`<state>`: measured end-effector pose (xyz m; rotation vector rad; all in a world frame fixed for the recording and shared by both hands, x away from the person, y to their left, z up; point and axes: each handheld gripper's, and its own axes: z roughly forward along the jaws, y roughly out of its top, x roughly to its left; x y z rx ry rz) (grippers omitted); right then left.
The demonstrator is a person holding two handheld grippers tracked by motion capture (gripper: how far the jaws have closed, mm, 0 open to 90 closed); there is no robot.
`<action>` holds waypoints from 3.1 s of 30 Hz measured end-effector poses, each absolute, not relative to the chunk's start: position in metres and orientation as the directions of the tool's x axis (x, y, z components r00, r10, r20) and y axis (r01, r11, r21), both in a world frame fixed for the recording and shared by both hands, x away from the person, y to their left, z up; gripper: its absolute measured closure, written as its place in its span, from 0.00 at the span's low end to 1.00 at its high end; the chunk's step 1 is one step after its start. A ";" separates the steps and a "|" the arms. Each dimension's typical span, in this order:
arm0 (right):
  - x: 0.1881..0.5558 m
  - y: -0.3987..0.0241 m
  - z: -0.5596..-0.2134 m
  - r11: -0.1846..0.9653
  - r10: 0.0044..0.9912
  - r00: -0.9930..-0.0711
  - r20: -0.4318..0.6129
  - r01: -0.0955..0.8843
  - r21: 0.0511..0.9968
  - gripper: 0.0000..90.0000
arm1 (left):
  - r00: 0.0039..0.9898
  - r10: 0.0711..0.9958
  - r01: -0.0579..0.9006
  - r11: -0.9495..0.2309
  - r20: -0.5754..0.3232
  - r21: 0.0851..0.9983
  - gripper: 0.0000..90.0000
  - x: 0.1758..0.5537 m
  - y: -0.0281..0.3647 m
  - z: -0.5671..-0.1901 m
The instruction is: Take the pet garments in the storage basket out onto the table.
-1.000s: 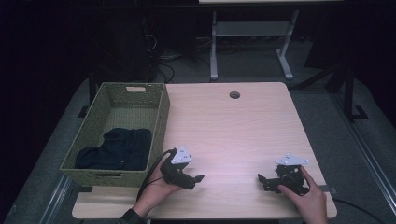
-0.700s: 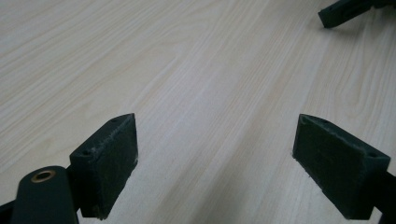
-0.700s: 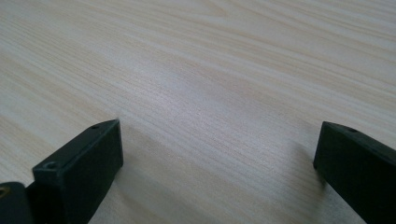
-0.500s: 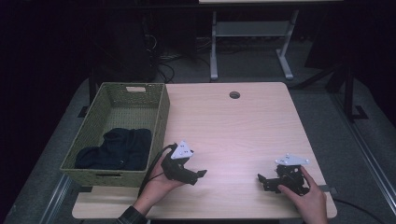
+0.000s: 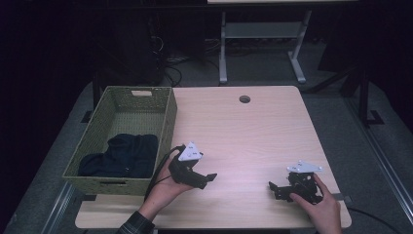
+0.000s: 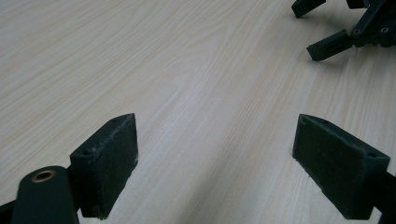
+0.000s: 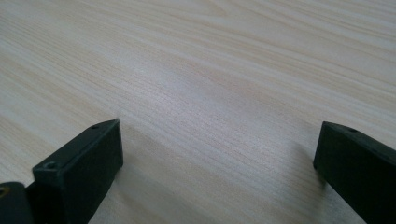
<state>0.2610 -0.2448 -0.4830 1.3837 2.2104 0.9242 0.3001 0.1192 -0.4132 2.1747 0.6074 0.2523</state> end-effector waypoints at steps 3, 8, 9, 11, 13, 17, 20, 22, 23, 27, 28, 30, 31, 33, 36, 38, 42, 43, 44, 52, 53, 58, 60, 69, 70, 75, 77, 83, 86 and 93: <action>0.261 -0.245 -0.483 0.302 0.894 -0.448 0.030 0.649 0.698 0.01 | 0.862 0.506 0.339 -0.527 -0.033 0.779 0.15 0.302 0.120 -0.410; 0.261 -0.245 -0.483 0.302 0.894 -0.448 0.030 0.649 0.698 0.01 | 0.865 0.500 0.338 -0.532 -0.034 0.776 0.15 0.303 0.120 -0.406; 0.261 -0.245 -0.483 0.302 0.894 -0.448 0.030 0.649 0.698 0.01 | 0.865 0.500 0.338 -0.530 -0.035 0.777 0.15 0.302 0.120 -0.405; 0.261 -0.245 -0.483 0.302 0.894 -0.448 0.030 0.649 0.698 0.01 | 0.869 0.494 0.333 -0.535 -0.032 0.777 0.15 0.303 0.120 -0.404; 0.261 -0.245 -0.483 0.301 0.894 -0.448 0.030 0.649 0.698 0.01 | 0.866 0.498 0.338 -0.527 -0.039 0.779 0.15 0.304 0.119 -0.402; 0.261 -0.245 -0.483 0.303 0.893 -0.448 0.027 0.647 0.699 0.01 | 0.868 0.495 0.331 -0.532 -0.032 0.779 0.15 0.306 0.120 -0.398; 0.261 -0.245 -0.483 0.303 0.893 -0.449 0.028 0.647 0.700 0.01 | 0.870 0.492 0.329 -0.525 -0.035 0.785 0.15 0.308 0.122 -0.392; 0.261 -0.245 -0.483 0.304 0.893 -0.449 0.027 0.646 0.700 0.01 | 0.868 0.494 0.332 -0.514 -0.043 0.791 0.15 0.308 0.122 -0.389; 0.261 -0.245 -0.483 0.304 0.893 -0.449 0.027 0.646 0.700 0.01 | 0.870 0.492 0.330 -0.517 -0.042 0.790 0.15 0.308 0.122 -0.387; 0.261 -0.245 -0.483 0.303 0.893 -0.449 0.028 0.646 0.700 0.01 | 0.869 0.494 0.325 -0.515 -0.035 0.793 0.15 0.311 0.125 -0.379; 0.261 -0.245 -0.483 0.303 0.893 -0.449 0.028 0.646 0.700 0.01 | 0.869 0.494 0.325 -0.515 -0.035 0.793 0.15 0.311 0.125 -0.379; 0.261 -0.245 -0.483 0.304 0.893 -0.450 0.027 0.646 0.701 0.01 | 0.869 0.494 0.322 -0.514 -0.033 0.795 0.15 0.312 0.126 -0.376; 0.261 -0.245 -0.483 0.304 0.893 -0.450 0.027 0.646 0.700 0.01 | 0.868 0.495 0.321 -0.509 -0.033 0.798 0.15 0.313 0.127 -0.374; 0.261 -0.245 -0.483 0.305 0.892 -0.451 0.027 0.645 0.701 0.01 | 0.868 0.495 0.316 -0.504 -0.031 0.804 0.15 0.315 0.130 -0.370; 0.261 -0.245 -0.483 0.304 0.893 -0.450 0.028 0.646 0.700 0.01 | 0.868 0.495 0.314 -0.492 -0.035 0.812 0.15 0.317 0.133 -0.364; 0.261 -0.245 -0.483 0.304 0.893 -0.450 0.028 0.646 0.701 0.01 | 0.865 0.500 0.317 -0.483 -0.040 0.816 0.15 0.319 0.136 -0.361; 0.261 -0.245 -0.483 0.304 0.893 -0.450 0.028 0.646 0.701 0.01 | 0.860 0.508 0.326 -0.476 -0.047 0.817 0.15 0.322 0.141 -0.356; 0.261 -0.245 -0.483 0.304 0.893 -0.450 0.028 0.646 0.701 0.01 | 0.859 0.509 0.326 -0.476 -0.046 0.817 0.16 0.322 0.142 -0.355; 0.261 -0.245 -0.483 0.304 0.893 -0.450 0.028 0.646 0.701 0.01 | 0.859 0.510 0.324 -0.481 -0.042 0.815 0.16 0.323 0.144 -0.353; 0.261 -0.245 -0.483 0.303 0.893 -0.449 0.028 0.646 0.701 0.01 | 0.851 0.523 0.326 -0.461 -0.044 0.825 0.19 0.323 0.159 -0.344; 0.261 -0.245 -0.483 0.303 0.893 -0.449 0.028 0.646 0.701 0.01 | 0.849 0.527 0.330 -0.460 -0.046 0.824 0.19 0.324 0.161 -0.344; 0.261 -0.245 -0.483 0.303 0.893 -0.449 0.027 0.646 0.701 0.01 | 0.841 0.540 0.337 -0.460 -0.043 0.822 0.19 0.325 0.171 -0.342; 0.261 -0.245 -0.483 0.303 0.893 -0.449 0.027 0.646 0.701 0.01 | 0.835 0.548 0.343 -0.458 -0.043 0.820 0.19 0.325 0.176 -0.340; 0.261 -0.245 -0.483 0.303 0.893 -0.449 0.028 0.646 0.700 0.01 | 0.815 0.578 0.360 -0.451 -0.040 0.817 0.19 0.326 0.193 -0.337; 0.261 -0.245 -0.483 0.303 0.893 -0.449 0.028 0.646 0.700 0.01 | 0.814 0.579 0.362 -0.452 -0.040 0.815 0.19 0.326 0.195 -0.337; 0.261 -0.245 -0.483 0.303 0.893 -0.449 0.028 0.646 0.700 0.01 | 0.807 0.590 0.370 -0.459 -0.035 0.808 0.19 0.327 0.203 -0.336; 0.261 -0.245 -0.483 0.303 0.893 -0.449 0.027 0.646 0.701 0.01 | 0.802 0.596 0.369 -0.457 -0.029 0.809 0.19 0.327 0.208 -0.335; 0.261 -0.245 -0.483 0.303 0.893 -0.448 0.028 0.647 0.700 0.01 | 0.782 0.622 0.385 -0.457 -0.021 0.802 0.20 0.325 0.222 -0.332; 0.261 -0.245 -0.483 0.303 0.893 -0.448 0.028 0.646 0.700 0.01 | 0.772 0.636 0.394 -0.462 -0.013 0.795 0.20 0.325 0.230 -0.331; 0.261 -0.245 -0.483 0.303 0.893 -0.449 0.028 0.646 0.700 0.01 | 0.744 0.669 0.412 -0.446 -0.010 0.795 0.20 0.324 0.248 -0.330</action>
